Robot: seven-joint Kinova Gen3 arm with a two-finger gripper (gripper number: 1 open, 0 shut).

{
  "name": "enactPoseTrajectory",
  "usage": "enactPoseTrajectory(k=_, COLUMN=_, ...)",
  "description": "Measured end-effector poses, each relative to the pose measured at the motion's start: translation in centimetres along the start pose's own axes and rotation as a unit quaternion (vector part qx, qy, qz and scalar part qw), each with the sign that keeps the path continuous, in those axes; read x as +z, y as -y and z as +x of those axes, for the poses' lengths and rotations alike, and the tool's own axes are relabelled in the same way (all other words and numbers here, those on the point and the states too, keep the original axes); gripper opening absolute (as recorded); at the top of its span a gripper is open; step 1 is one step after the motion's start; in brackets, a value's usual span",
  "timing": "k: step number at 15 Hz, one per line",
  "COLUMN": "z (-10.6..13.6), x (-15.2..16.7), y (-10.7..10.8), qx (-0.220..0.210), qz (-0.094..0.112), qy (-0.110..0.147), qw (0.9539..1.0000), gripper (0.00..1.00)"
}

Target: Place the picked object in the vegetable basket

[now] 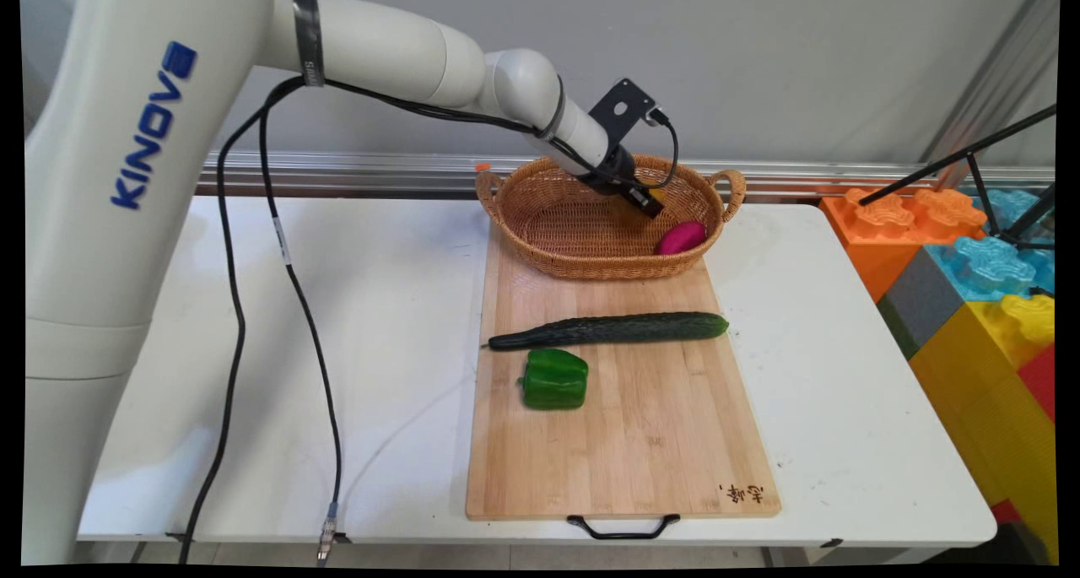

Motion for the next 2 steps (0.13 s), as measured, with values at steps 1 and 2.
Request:
enactPoseTrajectory(k=1, z=0.27, x=-0.12, y=0.0, qx=-0.001, qz=0.0, qy=-0.001, qw=1.0, gripper=1.0)
enactPoseTrajectory(k=2, z=0.55, x=-0.38, y=-0.06, qx=-0.002, qz=0.001, qy=-0.002, qw=1.0, gripper=1.0)
